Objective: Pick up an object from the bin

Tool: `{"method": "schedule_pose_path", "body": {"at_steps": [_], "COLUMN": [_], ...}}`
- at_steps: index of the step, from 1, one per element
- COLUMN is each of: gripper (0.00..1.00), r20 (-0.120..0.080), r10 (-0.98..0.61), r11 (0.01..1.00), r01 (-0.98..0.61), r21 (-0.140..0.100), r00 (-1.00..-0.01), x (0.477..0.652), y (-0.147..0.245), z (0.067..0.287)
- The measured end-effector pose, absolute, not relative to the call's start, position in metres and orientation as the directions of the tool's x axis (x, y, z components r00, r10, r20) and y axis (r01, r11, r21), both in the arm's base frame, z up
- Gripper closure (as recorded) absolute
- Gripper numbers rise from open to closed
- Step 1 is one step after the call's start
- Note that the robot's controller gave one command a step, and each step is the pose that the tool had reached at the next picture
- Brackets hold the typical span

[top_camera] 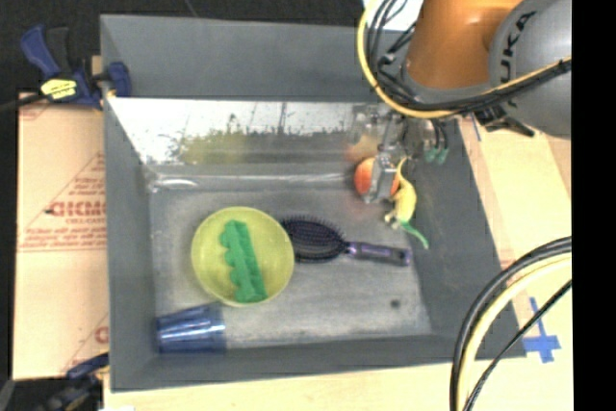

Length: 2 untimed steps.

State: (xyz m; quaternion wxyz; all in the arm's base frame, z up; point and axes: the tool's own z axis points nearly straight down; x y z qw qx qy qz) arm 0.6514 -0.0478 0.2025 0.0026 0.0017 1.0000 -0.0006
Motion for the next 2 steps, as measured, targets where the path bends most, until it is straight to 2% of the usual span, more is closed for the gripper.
{"method": "schedule_pose_path", "body": {"at_steps": [1,2], "gripper": [0.00,0.00], "r20": [0.001,-0.016], "r10": [0.251,0.081], "r11": [0.968,0.997], "r01": [0.251,0.081], "r21": [-0.002,-0.002], "r00": [-0.968,-0.997], "x": [0.595,0.613], "y": [0.024,-0.011], "z": [0.071,0.133]}}
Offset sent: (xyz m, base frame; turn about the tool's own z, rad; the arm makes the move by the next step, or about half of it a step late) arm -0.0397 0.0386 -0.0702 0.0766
